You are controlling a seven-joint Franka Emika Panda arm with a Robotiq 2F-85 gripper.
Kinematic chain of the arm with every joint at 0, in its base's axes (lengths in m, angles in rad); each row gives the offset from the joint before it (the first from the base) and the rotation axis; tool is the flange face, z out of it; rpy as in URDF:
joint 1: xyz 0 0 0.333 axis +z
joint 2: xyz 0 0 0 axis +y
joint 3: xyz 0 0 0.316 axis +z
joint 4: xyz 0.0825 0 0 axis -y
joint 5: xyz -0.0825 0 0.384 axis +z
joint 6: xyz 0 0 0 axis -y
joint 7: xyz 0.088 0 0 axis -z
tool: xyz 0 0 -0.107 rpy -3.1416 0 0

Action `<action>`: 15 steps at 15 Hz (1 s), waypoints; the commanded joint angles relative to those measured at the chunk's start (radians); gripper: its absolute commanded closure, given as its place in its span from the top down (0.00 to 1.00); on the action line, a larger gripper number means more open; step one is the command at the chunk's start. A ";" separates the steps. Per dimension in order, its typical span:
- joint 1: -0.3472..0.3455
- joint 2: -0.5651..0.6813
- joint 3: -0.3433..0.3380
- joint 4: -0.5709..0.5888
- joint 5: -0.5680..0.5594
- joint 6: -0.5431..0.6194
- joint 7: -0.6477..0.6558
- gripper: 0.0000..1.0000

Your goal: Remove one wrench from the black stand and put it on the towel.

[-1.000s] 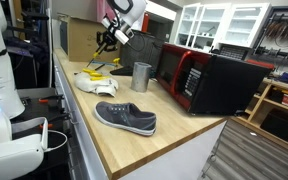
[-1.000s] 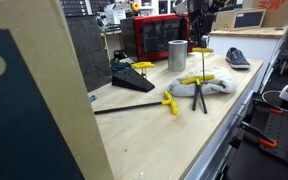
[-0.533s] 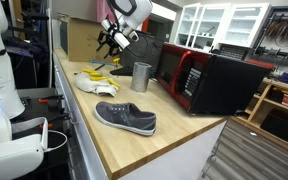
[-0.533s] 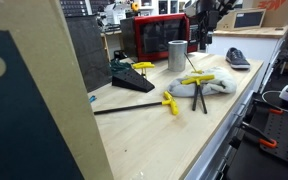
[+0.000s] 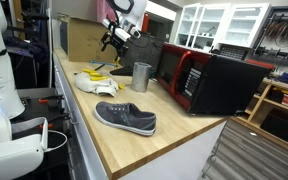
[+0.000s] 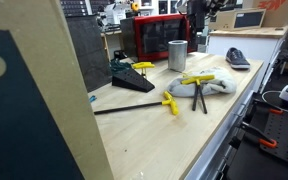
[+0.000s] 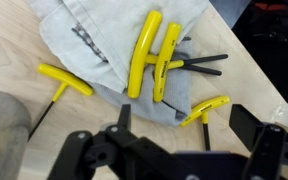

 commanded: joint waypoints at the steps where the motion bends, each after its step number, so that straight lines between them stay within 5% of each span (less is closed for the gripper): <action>1: 0.048 -0.019 0.049 0.004 -0.135 0.050 0.165 1.00; 9: 0.114 0.047 0.113 0.060 -0.360 0.052 0.427 1.00; 15: 0.097 0.115 0.091 0.077 -0.377 0.006 0.627 1.00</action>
